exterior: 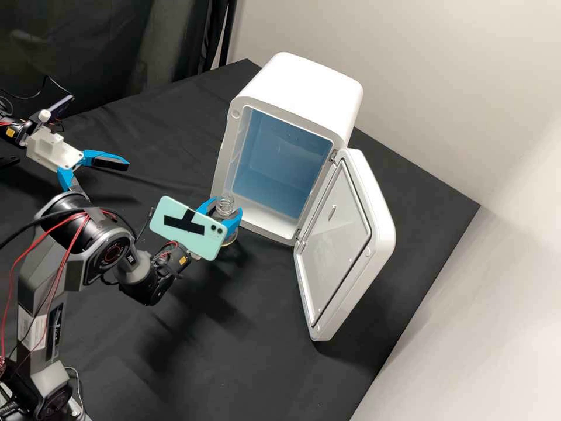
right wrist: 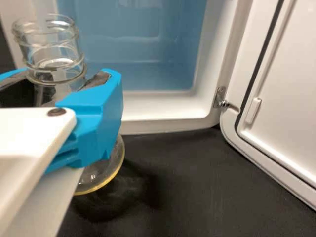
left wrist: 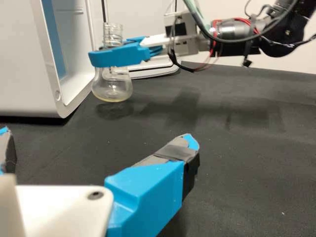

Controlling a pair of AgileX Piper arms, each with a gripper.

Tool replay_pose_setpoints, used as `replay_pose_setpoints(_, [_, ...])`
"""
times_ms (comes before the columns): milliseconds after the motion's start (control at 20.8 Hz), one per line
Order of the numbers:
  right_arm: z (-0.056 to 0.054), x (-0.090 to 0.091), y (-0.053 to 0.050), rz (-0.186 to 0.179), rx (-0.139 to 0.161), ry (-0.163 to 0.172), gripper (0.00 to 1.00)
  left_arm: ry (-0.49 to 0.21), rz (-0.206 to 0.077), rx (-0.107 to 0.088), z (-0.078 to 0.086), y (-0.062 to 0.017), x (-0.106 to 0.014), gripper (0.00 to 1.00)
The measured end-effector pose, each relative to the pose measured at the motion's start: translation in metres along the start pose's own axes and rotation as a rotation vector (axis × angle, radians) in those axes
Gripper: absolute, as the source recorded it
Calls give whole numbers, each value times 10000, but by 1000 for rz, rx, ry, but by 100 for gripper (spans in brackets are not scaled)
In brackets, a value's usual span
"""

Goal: Place the flask in the incubator

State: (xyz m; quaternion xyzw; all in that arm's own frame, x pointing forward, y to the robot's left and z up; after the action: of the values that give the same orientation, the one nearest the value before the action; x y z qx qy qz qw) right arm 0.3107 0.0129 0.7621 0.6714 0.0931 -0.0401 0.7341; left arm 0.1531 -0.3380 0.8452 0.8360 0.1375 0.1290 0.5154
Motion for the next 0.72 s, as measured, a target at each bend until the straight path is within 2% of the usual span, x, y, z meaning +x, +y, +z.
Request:
replay_pose_setpoints(288, [-26,236,200,47,48,-1,0,1,-6,-3,-4,-10,4,100])
replay_pose_setpoints(528, [-36,514,305,39,46,-33,0,1,-6,-3,-4,-10,4,100])
replay_pose_setpoints(720, [-56,748,408,53,50,-43,0,2,-10,-6,-7,-18,7,100])
